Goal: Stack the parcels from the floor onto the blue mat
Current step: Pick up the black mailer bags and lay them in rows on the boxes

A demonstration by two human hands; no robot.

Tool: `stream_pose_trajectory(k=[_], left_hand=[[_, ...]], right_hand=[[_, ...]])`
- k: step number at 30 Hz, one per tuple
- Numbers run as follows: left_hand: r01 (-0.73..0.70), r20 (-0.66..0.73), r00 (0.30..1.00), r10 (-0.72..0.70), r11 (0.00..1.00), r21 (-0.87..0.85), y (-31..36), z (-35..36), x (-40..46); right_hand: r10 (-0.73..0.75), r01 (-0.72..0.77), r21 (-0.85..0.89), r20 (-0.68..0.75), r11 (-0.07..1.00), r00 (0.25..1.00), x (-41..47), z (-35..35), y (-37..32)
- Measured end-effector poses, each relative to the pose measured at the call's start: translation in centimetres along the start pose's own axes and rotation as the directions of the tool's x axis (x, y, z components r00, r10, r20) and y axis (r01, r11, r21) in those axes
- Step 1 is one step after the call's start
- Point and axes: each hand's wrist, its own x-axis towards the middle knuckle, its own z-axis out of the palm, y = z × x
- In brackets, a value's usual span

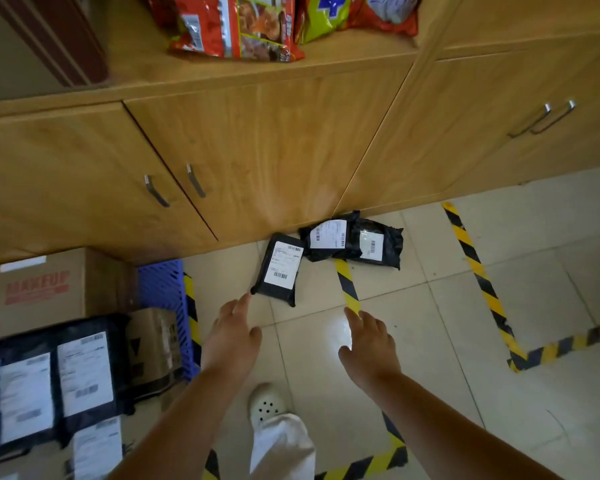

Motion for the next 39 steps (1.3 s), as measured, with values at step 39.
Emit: stream_pose_trajectory(k=[39], left_hand=[[0.156,0.080,0.985,-0.150,0.984,-0.083,-11.0,23.7,33.2]], right_hand=[[-0.122,-0.304,0.793,0.424,0.527,0.897,38.9,20.9,-1.2]])
